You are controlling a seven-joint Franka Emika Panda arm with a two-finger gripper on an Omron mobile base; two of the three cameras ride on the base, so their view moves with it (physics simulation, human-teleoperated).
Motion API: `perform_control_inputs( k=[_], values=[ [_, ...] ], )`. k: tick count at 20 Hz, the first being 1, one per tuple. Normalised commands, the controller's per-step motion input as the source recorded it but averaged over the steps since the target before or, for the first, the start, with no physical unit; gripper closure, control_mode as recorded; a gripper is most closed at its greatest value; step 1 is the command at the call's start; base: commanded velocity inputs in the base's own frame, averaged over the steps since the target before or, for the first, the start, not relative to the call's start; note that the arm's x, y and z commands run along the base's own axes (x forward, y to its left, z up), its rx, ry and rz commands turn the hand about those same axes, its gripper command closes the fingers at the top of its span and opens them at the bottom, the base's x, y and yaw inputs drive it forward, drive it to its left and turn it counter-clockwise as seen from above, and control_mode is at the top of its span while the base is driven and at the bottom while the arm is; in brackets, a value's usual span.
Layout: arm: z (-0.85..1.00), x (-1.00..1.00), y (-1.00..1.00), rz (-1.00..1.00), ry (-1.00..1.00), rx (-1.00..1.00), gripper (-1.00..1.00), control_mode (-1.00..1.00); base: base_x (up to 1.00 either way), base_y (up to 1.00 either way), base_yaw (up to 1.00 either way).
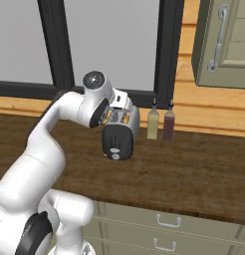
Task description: Start the toaster. Once the lever pops up, take the bread to the plate on the dining counter.
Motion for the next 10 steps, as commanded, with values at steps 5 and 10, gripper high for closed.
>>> perform_control_inputs(
  k=[5,10],
  values=[
    [0.19,0.05,0.0,0.0,0.1,0.0,-1.0,-1.0,0.0,0.0,0.0],
    [0.08,0.0,0.0,0.0,0.01,0.0,-1.0,-1.0,0.0,0.0,0.0]
  ],
)
